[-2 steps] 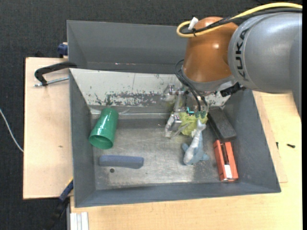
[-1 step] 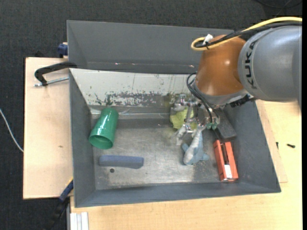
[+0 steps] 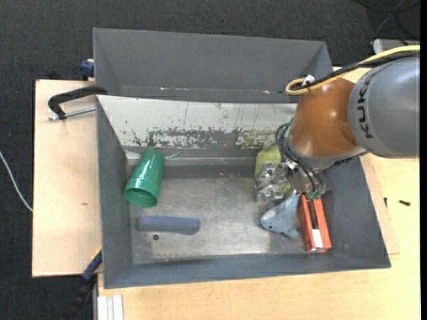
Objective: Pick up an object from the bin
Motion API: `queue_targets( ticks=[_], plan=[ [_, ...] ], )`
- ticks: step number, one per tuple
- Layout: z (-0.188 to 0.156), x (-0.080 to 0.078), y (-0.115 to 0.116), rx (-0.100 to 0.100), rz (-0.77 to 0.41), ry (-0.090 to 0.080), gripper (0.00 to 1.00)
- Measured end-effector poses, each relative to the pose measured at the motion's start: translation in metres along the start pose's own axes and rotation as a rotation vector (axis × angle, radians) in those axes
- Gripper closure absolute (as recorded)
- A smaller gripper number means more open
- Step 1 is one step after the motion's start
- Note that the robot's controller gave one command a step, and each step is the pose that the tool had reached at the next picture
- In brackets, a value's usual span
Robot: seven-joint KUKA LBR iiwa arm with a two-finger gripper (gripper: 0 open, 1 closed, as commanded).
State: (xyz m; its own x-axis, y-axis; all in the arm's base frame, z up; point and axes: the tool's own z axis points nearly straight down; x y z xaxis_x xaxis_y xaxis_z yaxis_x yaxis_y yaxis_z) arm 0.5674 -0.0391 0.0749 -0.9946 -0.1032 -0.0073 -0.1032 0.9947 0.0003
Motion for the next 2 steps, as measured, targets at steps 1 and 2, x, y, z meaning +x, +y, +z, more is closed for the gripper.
queue_targets(
  ticks=[1,2],
  plan=[
    [0.000,0.000,0.000,0.000,0.000,0.000,1.00],
    [-0.135,0.001,-0.027,0.000,-0.027,0.004,0.00]
  ],
)
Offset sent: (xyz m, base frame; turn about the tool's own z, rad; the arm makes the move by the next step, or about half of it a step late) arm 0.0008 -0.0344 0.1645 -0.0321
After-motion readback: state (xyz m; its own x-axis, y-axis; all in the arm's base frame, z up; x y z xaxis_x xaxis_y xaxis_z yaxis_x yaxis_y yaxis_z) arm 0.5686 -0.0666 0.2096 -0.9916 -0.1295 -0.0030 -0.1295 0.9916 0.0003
